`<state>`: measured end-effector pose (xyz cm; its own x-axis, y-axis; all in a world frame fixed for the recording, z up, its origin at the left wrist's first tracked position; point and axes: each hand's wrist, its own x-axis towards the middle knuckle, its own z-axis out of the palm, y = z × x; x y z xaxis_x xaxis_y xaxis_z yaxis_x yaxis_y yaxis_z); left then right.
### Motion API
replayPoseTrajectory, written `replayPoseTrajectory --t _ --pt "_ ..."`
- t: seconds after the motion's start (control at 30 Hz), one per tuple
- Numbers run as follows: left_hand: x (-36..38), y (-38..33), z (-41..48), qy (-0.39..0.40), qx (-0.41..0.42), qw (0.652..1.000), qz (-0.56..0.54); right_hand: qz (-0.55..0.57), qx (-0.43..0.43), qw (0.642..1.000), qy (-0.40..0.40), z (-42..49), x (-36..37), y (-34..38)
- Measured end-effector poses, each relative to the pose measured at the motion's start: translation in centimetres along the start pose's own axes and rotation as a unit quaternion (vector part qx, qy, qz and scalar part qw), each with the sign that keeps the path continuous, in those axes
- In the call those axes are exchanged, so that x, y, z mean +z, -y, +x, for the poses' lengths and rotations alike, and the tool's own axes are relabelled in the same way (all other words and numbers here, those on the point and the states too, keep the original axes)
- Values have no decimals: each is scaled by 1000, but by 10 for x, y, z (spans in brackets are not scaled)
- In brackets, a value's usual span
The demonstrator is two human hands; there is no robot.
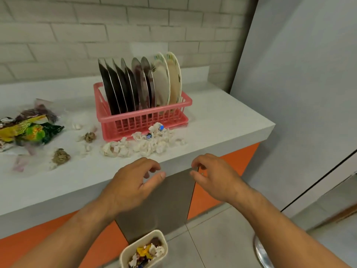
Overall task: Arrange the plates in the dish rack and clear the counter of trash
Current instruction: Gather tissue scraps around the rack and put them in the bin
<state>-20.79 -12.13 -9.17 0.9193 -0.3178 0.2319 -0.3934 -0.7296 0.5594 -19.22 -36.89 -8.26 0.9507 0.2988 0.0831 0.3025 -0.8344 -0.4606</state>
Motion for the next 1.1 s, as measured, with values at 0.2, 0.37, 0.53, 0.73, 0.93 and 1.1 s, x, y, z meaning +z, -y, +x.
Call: replayPoseTrajectory --t 0.2,0.37,0.53,0.73,0.93,1.1 --pt "-4 16 23 0 -11 1000 -1 2 35 999 7 20 2 -13" --pt "-10 27 61 -1 -16 1000 12 1 76 997 -9 46 -5 -27" --pt "-8 37 84 6 -17 999 29 9 110 994 -23 76 7 -38" --pt "0 42 106 2 -41 998 53 17 155 988 -18 126 13 -53" --pt "13 37 131 -18 -77 994 73 70 193 979 -10 199 15 -80" --pt "23 32 153 -32 -119 988 93 119 196 973 22 245 22 -102"
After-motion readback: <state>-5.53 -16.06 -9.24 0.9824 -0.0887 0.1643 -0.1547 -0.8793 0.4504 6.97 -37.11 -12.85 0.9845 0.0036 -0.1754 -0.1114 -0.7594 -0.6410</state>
